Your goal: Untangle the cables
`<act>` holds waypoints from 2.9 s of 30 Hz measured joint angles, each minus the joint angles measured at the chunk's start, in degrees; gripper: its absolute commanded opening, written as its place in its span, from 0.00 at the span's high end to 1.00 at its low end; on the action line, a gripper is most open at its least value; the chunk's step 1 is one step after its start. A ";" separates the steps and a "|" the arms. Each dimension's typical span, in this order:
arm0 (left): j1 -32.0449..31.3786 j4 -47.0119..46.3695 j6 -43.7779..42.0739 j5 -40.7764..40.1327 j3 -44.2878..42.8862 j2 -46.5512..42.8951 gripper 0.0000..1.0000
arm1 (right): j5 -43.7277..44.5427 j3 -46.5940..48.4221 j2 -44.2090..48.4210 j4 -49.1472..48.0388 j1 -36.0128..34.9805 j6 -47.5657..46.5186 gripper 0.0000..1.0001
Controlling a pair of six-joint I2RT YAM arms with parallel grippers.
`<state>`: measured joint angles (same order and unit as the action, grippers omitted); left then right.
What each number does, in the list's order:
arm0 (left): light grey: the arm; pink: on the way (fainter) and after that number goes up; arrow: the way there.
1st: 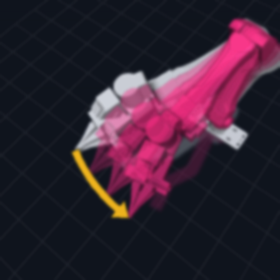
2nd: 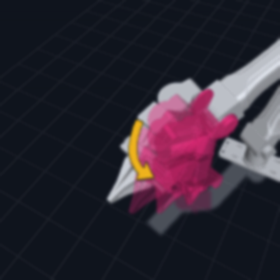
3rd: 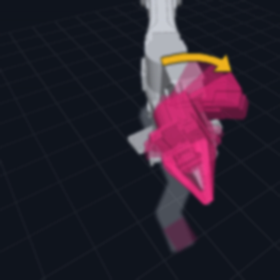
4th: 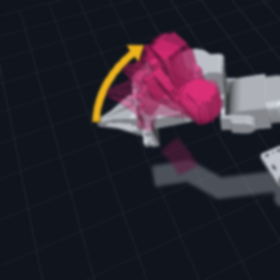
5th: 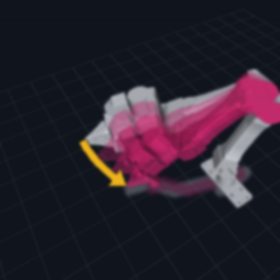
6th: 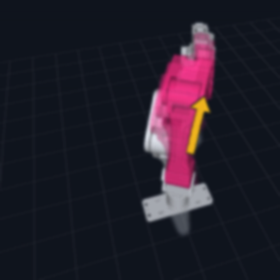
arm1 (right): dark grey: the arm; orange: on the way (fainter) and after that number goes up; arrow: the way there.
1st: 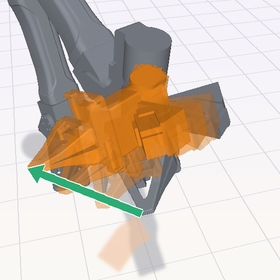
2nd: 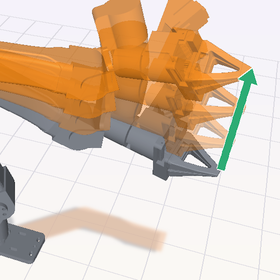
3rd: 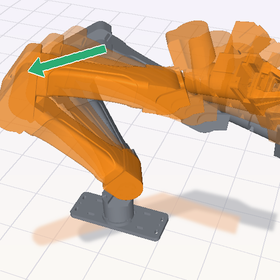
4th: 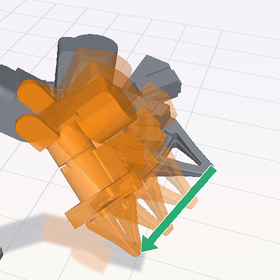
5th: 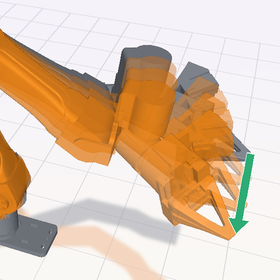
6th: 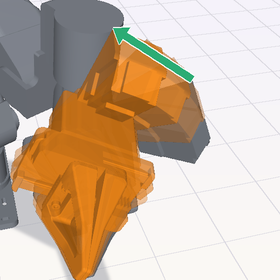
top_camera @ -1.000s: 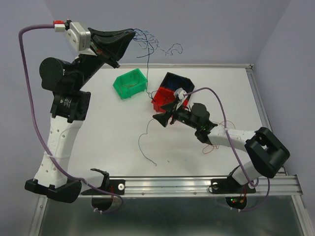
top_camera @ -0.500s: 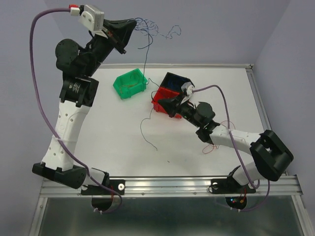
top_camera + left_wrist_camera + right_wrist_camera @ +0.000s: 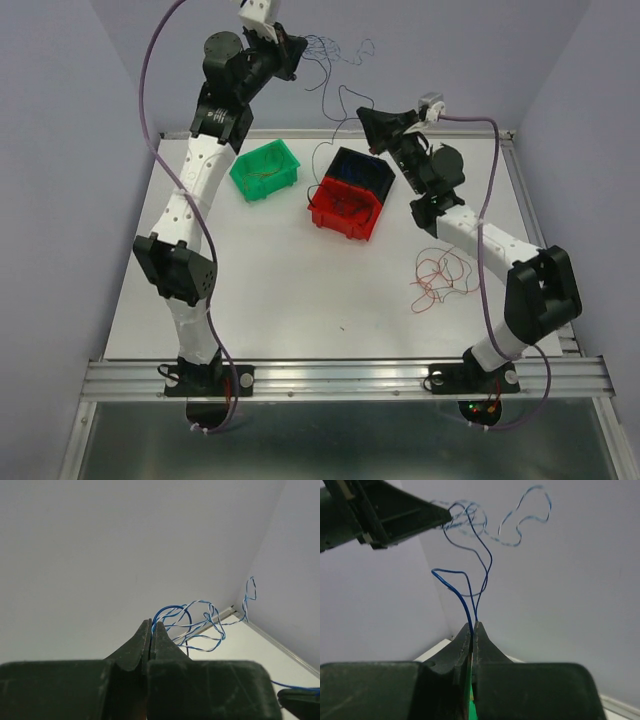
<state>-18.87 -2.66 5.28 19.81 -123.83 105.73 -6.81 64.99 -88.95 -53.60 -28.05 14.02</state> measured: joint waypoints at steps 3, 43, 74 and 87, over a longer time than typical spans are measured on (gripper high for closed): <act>0.00 -0.55 -0.04 0.37 -3.85 5.68 1.00 | -3.02 6.10 -4.81 0.15 4.28 2.78 0.99; -2.82 -16.02 2.25 8.83 -1.14 26.14 1.00 | -29.20 43.65 -42.45 -3.69 22.80 26.14 0.99; -2.78 -17.29 -0.22 9.68 9.66 25.77 1.00 | -36.00 36.59 -46.93 -19.15 22.58 36.50 0.99; -2.86 -15.47 -2.93 10.71 11.39 25.66 1.00 | -35.65 27.98 -48.78 -20.17 20.76 34.18 0.99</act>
<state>-21.74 -18.13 2.35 30.52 -112.44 131.39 -42.46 92.97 -137.73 -73.78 -7.29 48.21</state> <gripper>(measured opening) 0.037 0.026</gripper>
